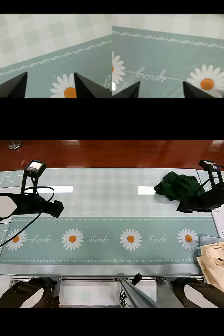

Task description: Fold the shirts.

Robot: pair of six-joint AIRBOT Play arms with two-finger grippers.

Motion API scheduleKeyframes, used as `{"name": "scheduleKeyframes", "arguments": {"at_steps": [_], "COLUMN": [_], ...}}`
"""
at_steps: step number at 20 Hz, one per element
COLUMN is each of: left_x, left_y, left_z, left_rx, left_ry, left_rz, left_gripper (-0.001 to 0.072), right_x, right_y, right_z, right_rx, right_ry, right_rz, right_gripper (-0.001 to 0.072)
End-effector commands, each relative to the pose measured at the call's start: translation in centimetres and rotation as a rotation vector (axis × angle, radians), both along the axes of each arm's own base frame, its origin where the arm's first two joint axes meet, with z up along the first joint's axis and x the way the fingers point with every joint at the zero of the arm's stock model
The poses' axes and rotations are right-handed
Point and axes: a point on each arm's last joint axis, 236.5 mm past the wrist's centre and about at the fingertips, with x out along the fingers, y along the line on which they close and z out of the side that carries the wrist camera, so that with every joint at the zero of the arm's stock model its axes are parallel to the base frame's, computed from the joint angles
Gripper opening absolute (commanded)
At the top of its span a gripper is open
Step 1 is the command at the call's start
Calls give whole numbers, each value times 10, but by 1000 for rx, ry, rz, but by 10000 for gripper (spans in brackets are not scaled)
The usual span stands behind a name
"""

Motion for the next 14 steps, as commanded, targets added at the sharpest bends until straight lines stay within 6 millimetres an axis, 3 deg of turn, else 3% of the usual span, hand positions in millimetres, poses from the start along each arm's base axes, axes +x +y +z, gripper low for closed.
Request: {"name": "scheduleKeyframes", "arguments": {"at_steps": [1, 12, 14], "left_x": [0, 0, 0], "left_y": [0, 0, 0], "left_z": [0, 0, 0], "left_rx": [0, 0, 0], "left_ry": [-1, -1, -1], "left_rz": [0, 0, 0], "left_gripper": [708, 708, 708], "right_x": [0, 1, 22], "right_y": [0, -1, -4], "right_z": [0, 0, 6], "right_rx": [0, -3, -18], "right_ry": [0, -7, -99], "right_rz": [0, 3, -1], "right_gripper": [611, 610, 611]}}
